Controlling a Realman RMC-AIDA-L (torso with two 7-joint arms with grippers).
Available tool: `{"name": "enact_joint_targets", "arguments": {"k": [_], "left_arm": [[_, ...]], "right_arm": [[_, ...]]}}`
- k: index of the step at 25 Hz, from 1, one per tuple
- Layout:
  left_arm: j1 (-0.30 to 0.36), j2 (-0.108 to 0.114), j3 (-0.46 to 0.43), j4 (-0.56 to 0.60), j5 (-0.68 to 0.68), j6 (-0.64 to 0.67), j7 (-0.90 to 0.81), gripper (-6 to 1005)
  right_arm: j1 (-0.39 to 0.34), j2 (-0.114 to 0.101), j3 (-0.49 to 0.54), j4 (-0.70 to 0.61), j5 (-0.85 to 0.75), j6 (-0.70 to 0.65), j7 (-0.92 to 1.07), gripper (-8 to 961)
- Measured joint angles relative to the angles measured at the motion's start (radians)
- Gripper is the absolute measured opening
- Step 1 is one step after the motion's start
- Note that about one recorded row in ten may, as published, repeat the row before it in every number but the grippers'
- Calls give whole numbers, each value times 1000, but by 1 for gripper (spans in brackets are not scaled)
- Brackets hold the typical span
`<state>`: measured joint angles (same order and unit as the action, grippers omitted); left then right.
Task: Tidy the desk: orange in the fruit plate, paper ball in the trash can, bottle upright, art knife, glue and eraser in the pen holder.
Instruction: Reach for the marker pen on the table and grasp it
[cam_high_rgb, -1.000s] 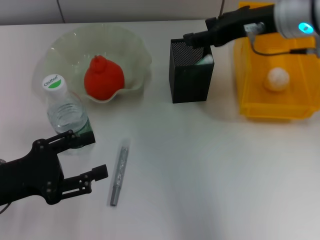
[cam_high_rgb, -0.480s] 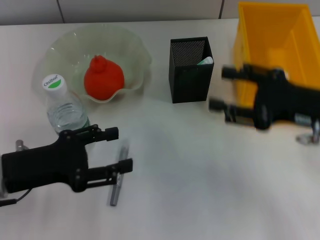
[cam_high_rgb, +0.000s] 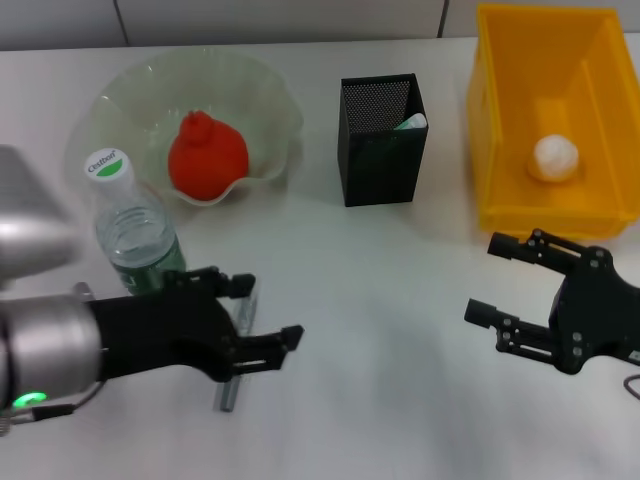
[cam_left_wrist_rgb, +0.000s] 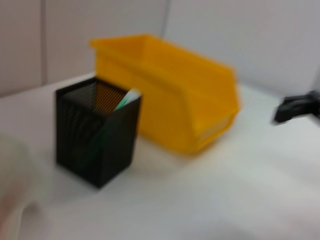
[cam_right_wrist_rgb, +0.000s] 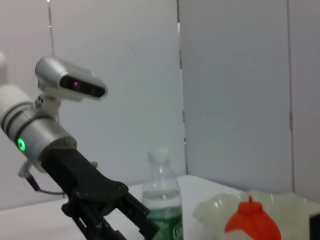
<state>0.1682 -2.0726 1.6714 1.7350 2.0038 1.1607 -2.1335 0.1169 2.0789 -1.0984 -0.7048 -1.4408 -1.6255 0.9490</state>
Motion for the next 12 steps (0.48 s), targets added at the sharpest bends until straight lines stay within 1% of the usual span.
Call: {"name": "enact_joint_targets", "arguments": {"k": [1,3,4,5,7,8,9,10,12], "left_arm": [[-9,0,50,38,96,-28,-99,786],[-36,-2,126,74,245,-64,-244,786],[-79,-3,185,84,363,-83,-386,786],[-79,-3,185,84,363,-83,-386,787],[-133,-4,237,79,481,-88,-508,787],[-147,-4,251,76,514,-89,-535,787],[-180,-6,291,67,626,-85,-618,787],[-180,-6,291,67,626,-85,-618,787],[-201,-7,315,64,709,-59,-692,786]], "right_arm": [[4,-1,8,18,-8,4,-11,731],[12,-1,24,45,-30,13,-29,730],[20,0,32,67,-42,25,-41,730],[20,0,32,67,-42,25,-41,730],[28,0,34,83,-44,37,-44,729],[30,0,34,88,-44,40,-44,729],[35,1,34,94,-44,44,-45,728],[35,1,34,94,-44,44,-45,728],[40,1,34,97,-44,45,-45,727]]}}
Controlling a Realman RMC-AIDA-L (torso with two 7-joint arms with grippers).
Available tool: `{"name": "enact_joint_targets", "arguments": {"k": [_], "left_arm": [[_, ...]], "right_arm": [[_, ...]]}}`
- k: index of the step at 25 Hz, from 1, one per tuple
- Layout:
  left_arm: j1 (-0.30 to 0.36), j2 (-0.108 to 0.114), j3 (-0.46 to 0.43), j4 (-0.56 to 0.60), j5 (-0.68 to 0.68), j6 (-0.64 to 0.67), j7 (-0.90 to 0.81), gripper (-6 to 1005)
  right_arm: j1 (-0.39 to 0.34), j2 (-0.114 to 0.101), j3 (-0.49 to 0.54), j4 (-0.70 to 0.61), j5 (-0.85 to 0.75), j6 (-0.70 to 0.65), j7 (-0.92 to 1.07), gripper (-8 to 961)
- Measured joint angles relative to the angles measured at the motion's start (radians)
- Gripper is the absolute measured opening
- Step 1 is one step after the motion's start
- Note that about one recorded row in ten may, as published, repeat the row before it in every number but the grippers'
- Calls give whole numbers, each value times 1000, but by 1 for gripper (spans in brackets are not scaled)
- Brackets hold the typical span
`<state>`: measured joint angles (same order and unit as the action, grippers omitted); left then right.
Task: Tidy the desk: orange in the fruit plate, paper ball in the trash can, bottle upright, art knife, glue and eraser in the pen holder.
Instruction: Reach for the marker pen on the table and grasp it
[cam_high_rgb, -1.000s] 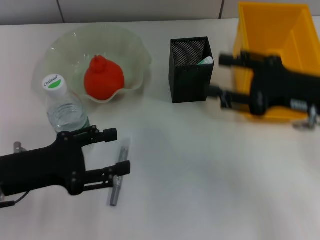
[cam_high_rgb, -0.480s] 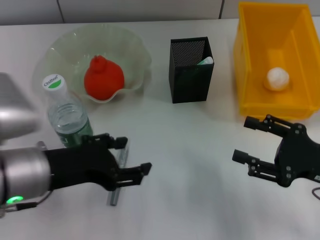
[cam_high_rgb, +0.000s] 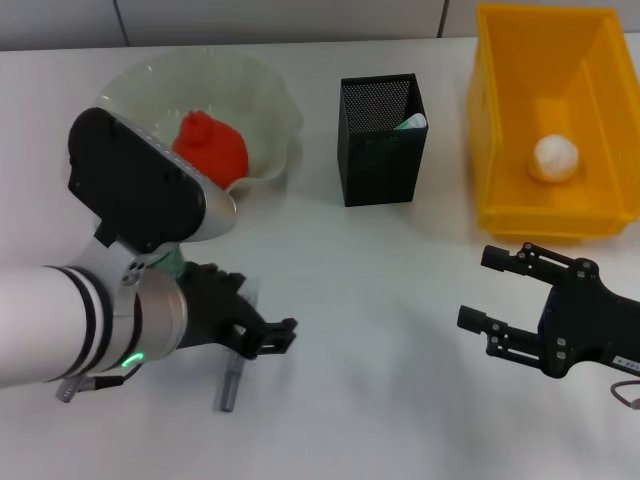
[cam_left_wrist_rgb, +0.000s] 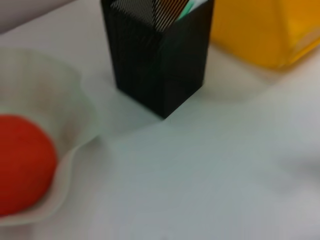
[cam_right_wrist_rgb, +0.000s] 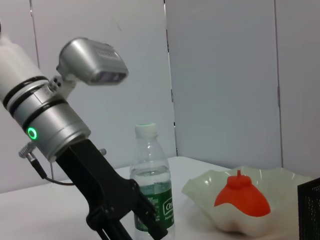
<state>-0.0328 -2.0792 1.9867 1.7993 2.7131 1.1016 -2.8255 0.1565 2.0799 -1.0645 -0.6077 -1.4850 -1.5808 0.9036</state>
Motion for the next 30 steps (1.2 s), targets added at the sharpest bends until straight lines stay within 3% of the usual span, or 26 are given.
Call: {"name": "enact_joint_targets", "arguments": {"k": [7,17,27,30], "left_arm": [[-11,0,3,0,31,62,-40,785],[-80,-1,19,-62,45,127,-51,783],[-104,-1,11,-75,45,166,-51,705],[-109,-1,9,-80,43,170,-52,609]], "right_arm": [[23,0,-4,16,0,14,0,725],[30,0,-6,26,0,36,1,726],[28,0,-6,26,0,36,10,726],[28,0,-6,26,0,36,15,726]]}}
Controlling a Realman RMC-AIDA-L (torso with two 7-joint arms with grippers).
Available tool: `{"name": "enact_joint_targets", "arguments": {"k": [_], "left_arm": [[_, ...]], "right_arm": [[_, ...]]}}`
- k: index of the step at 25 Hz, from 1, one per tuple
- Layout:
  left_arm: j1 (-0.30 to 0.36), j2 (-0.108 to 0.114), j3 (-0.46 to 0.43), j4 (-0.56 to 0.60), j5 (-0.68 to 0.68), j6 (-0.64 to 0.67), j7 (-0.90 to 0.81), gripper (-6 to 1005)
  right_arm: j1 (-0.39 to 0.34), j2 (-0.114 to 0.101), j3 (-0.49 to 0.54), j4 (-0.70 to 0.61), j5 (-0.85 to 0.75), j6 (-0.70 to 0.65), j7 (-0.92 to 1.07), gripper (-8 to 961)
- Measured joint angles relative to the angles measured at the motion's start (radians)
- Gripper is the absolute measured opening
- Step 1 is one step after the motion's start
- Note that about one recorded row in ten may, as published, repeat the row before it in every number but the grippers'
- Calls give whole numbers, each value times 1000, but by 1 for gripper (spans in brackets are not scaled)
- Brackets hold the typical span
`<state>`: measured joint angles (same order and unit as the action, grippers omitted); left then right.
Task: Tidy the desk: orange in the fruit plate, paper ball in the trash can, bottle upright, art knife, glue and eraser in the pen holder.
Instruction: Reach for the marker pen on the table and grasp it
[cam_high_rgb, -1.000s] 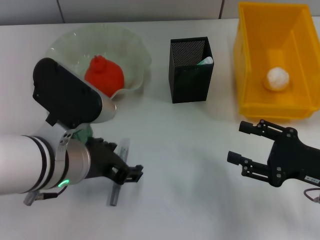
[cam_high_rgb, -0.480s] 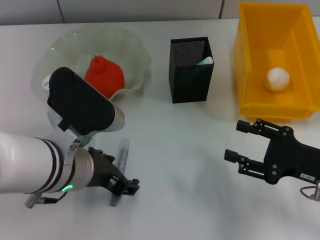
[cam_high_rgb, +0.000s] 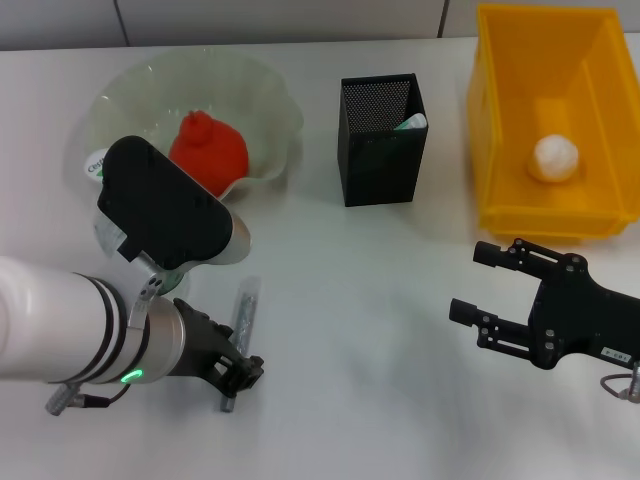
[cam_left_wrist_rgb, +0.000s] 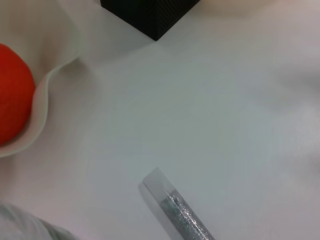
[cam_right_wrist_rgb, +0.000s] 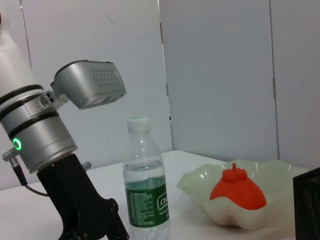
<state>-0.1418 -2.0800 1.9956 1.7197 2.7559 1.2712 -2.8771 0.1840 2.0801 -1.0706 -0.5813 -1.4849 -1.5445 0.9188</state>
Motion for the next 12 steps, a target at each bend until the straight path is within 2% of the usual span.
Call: {"name": "enact_joint_targets", "arguments": {"k": [4,12], "left_arm": [[-9,0,-2,-8,-2,6,0,481],[-40,0,-14,-23,-15,43,-2,454]], "right_arm": [[0,0,0,-4,0,0,13,726],[0,-2,0,-8,0,0,24,726]]}}
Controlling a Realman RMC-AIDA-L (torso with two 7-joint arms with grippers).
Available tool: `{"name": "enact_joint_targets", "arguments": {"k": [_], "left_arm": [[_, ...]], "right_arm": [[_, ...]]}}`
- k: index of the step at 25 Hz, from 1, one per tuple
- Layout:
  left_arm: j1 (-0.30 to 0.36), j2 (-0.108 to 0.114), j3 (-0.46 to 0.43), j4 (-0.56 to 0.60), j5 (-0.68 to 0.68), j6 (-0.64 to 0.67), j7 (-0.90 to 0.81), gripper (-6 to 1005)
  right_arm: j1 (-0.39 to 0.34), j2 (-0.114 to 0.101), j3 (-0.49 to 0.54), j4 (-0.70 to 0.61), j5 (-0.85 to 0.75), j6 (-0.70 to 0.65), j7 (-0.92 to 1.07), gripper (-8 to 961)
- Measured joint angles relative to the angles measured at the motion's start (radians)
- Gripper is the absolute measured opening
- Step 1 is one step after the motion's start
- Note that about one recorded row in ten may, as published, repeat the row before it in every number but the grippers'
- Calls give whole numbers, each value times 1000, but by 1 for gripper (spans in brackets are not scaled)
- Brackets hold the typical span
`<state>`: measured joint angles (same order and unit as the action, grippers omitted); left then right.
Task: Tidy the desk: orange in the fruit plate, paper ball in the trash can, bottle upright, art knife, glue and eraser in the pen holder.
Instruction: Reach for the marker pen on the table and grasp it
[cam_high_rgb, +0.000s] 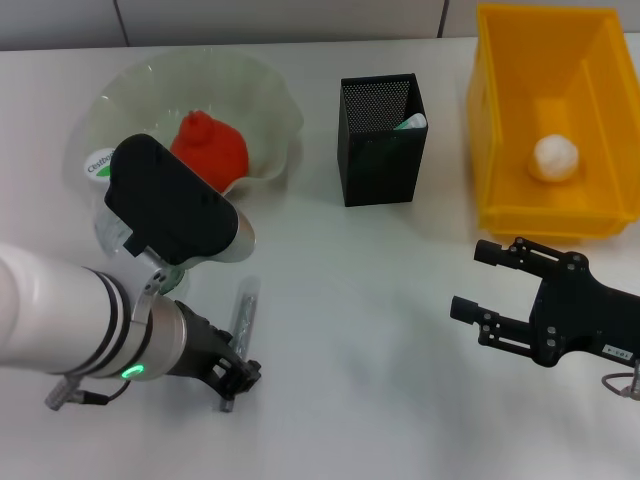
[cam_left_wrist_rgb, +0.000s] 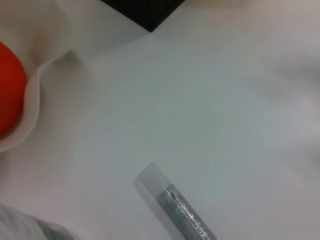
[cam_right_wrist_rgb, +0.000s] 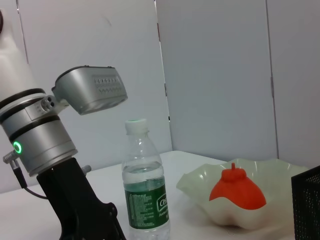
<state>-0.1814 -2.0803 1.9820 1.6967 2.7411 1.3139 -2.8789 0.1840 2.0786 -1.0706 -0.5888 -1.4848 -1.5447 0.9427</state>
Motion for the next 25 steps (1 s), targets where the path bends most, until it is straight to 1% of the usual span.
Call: {"name": "enact_joint_targets", "arguments": {"k": [2,5,12,15,18,19,20,21,24,25], "left_arm": [[-15,0,-14,-11,-10,17,0,448],[-29,0,-20,-22,-16,29,0,347],[-51,0,-13,-29,-15,43,0,212],[-45,0,-13,10,-16,43,4,154],[-45,0,-18,18,-18,38,13,149],[-45,0,-22,19,-21,35,18,147],[-43,0,-38,21,-46,26,37,145],[-43,0,-38,21,-46,26,37,144],[-27,2,-72,39,-115,3,86,140],[-16,4,-91,55,-147,-12,113,140]], "right_arm": [[0,0,0,0,0,0,1,726],[0,0,2,-1,0,0,18,725],[-1,0,6,-2,0,-4,22,725],[-2,0,6,-2,1,-7,22,725],[-4,1,18,-2,4,-6,22,725],[-6,2,39,0,7,-9,23,725],[-9,6,117,12,10,-33,33,725],[-9,6,117,12,10,-33,33,725],[7,4,273,73,11,-90,61,725],[17,1,363,116,11,-125,70,725]]}}
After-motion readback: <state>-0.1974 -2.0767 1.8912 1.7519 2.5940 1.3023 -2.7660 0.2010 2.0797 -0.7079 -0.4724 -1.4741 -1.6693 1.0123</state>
